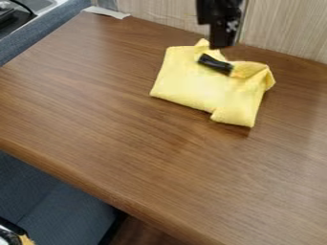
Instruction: Folded the cloth from bottom to top
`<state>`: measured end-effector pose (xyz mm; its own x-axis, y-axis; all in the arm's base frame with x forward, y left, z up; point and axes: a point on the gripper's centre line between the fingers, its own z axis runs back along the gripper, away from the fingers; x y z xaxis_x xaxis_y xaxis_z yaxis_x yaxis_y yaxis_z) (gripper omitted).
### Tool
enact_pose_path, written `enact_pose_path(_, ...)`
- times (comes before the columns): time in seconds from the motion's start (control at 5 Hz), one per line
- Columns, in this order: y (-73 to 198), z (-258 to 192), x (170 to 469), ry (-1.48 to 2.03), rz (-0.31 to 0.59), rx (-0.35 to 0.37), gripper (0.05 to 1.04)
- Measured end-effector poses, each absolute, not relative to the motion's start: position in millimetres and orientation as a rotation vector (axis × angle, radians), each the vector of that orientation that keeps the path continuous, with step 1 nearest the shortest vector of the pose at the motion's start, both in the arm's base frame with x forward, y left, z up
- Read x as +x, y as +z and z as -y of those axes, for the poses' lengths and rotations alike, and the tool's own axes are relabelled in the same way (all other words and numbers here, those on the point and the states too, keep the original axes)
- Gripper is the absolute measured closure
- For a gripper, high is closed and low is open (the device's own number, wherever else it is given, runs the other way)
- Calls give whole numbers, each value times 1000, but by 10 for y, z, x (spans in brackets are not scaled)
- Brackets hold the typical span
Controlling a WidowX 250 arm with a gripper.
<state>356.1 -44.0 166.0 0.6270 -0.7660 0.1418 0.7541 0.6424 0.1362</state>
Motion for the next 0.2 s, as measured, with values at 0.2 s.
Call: enact_pose_path(0.2,1759,360,3436,-847,205,71,82)
